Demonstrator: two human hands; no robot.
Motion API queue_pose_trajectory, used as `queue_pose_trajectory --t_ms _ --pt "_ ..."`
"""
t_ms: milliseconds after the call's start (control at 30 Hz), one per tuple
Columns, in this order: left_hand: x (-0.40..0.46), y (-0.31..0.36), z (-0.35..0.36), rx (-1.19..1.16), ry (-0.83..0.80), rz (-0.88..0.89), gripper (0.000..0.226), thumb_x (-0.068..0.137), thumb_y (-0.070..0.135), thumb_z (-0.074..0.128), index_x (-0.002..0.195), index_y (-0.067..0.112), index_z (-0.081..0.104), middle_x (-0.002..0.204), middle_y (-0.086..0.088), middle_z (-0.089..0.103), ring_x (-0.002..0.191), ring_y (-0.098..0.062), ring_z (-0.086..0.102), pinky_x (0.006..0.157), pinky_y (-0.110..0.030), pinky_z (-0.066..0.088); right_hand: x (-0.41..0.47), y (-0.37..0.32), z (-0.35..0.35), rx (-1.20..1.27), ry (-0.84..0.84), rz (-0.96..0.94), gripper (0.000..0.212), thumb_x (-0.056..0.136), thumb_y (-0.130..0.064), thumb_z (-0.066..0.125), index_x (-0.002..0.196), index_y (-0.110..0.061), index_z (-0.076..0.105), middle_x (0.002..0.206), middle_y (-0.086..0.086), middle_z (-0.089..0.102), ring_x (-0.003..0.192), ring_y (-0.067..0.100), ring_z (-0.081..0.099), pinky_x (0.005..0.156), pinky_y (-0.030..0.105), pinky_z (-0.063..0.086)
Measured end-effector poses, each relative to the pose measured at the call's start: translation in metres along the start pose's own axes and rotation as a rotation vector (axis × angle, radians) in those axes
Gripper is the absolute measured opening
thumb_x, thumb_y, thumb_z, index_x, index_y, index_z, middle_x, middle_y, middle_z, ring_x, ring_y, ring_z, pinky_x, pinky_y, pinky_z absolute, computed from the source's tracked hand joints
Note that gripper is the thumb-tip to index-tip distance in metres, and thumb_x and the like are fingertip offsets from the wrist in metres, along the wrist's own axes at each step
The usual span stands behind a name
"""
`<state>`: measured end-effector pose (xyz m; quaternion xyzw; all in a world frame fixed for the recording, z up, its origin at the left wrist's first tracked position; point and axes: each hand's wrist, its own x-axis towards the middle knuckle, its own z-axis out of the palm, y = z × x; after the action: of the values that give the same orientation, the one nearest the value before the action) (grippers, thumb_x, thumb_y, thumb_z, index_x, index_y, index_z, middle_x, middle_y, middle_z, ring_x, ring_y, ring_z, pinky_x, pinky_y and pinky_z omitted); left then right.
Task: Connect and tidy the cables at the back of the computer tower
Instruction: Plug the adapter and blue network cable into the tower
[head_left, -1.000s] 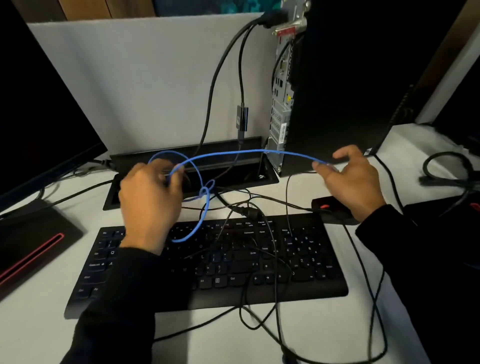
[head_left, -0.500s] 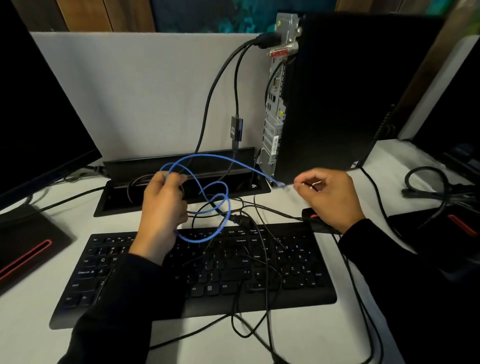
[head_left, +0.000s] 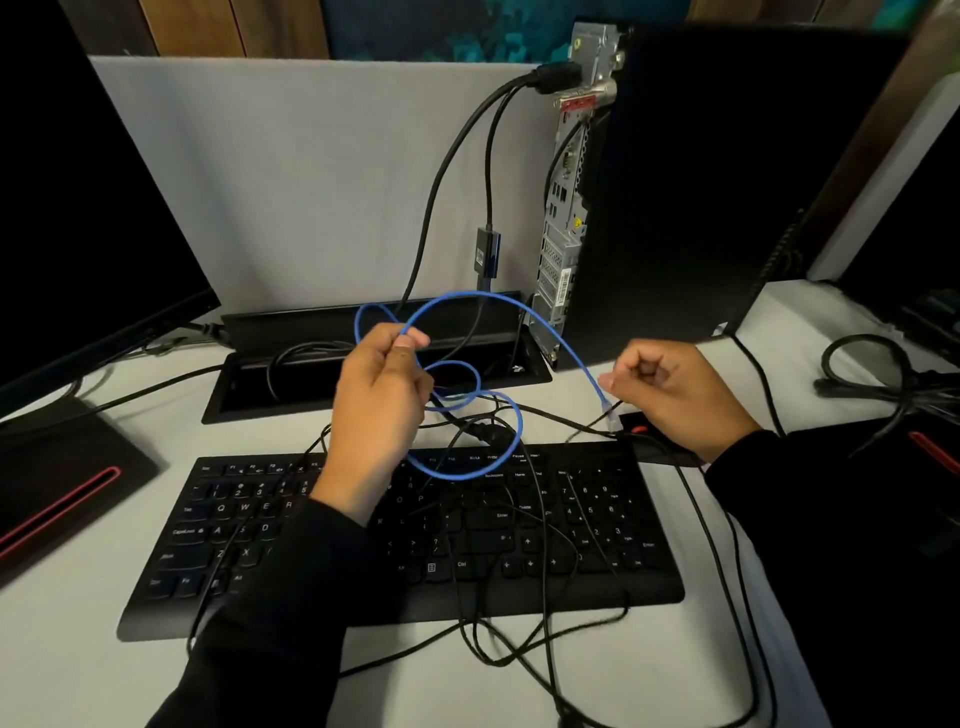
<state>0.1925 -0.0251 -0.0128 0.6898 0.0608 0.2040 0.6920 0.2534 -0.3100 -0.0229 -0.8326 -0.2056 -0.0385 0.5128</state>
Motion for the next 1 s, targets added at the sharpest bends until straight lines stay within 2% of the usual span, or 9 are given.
queue_pose_trajectory --t_ms 33,67,200,367,533,667,800,867,1000 --pt "0.0 -0.001 0.0 0.0 -0.005 -0.006 0.029 0.107 0.014 0.04 0.092 0.021 0.063 0.053 0.0 0.037 0.047 -0.013 0.031 0.044 -0.023 0.025 -0.001 0.0 -0.001 0.005 -0.022 0.016 0.01 0.092 -0.001 0.072 0.083 -0.005 0.07 0.079 0.014 0.067 0.072 0.023 0.063 0.074 0.031 0.052" --pt "0.0 -0.001 -0.001 -0.015 0.008 -0.015 0.028 0.107 0.014 0.04 0.092 0.02 0.063 0.055 -0.002 0.036 0.047 -0.013 0.031 0.043 -0.023 0.025 -0.002 0.001 -0.003 0.004 -0.029 0.032 0.013 0.091 0.004 0.07 0.086 -0.008 0.074 0.083 0.012 0.071 0.077 0.024 0.067 0.078 0.031 0.055" --pt "0.009 0.002 -0.014 -0.164 0.17 -0.076 0.029 0.104 0.007 0.037 0.087 0.019 0.058 0.049 0.007 0.036 0.046 -0.009 0.03 0.042 -0.018 0.019 -0.003 0.0 -0.007 -0.026 -0.018 0.044 0.016 0.09 0.0 0.072 0.085 -0.013 0.08 0.084 0.004 0.077 0.085 0.021 0.072 0.084 0.033 0.057" --pt "0.019 -0.004 -0.036 -0.198 0.312 -0.156 0.028 0.103 0.009 0.037 0.085 0.021 0.055 0.054 0.004 0.036 0.046 -0.01 0.029 0.04 -0.017 0.02 -0.003 -0.001 -0.007 -0.013 -0.043 0.032 0.013 0.089 -0.006 0.076 0.085 -0.016 0.083 0.079 0.01 0.069 0.081 0.039 0.064 0.079 0.052 0.053" --pt "0.016 -0.007 -0.035 -0.173 0.305 -0.178 0.026 0.102 0.007 0.036 0.087 0.019 0.055 0.05 0.005 0.035 0.043 -0.01 0.025 0.04 -0.018 0.02 -0.003 0.001 -0.008 -0.002 -0.101 0.012 0.014 0.09 -0.005 0.076 0.095 -0.016 0.083 0.082 0.011 0.066 0.083 0.043 0.059 0.076 0.042 0.049" --pt "0.012 -0.005 -0.029 -0.003 0.148 -0.135 0.027 0.104 0.011 0.042 0.092 0.019 0.066 0.056 0.001 0.036 0.046 -0.01 0.028 0.04 -0.02 0.021 -0.002 -0.001 -0.007 -0.025 -0.15 0.01 0.017 0.091 -0.005 0.074 0.099 -0.017 0.083 0.08 0.007 0.066 0.081 0.034 0.06 0.075 0.03 0.049" --pt "0.002 -0.003 -0.015 0.339 -0.088 0.007 0.026 0.104 0.02 0.048 0.103 0.025 0.074 0.045 0.013 0.042 0.042 -0.004 0.033 0.044 -0.024 0.029 -0.002 -0.003 -0.002 -0.028 -0.181 -0.007 0.019 0.092 -0.006 0.074 0.096 -0.022 0.082 0.083 0.01 0.068 0.08 0.035 0.059 0.074 0.029 0.049" --pt "-0.003 0.001 -0.004 0.482 -0.2 0.049 0.025 0.104 0.02 0.05 0.105 0.028 0.074 0.044 0.015 0.047 0.041 -0.005 0.039 0.045 -0.017 0.032 -0.002 -0.005 0.0 -0.038 -0.176 -0.012 0.019 0.092 -0.005 0.074 0.095 -0.023 0.082 0.084 0.006 0.071 0.078 0.028 0.063 0.075 0.026 0.05" --pt "-0.016 0.01 0.024 0.509 -0.412 0.144 0.026 0.105 0.016 0.049 0.108 0.027 0.073 0.049 0.013 0.051 0.043 -0.008 0.043 0.049 -0.015 0.032 -0.004 -0.007 0.004 -0.085 -0.164 0.016 0.016 0.093 -0.008 0.074 0.095 -0.021 0.082 0.089 -0.008 0.078 0.085 0.01 0.072 0.083 0.021 0.055"
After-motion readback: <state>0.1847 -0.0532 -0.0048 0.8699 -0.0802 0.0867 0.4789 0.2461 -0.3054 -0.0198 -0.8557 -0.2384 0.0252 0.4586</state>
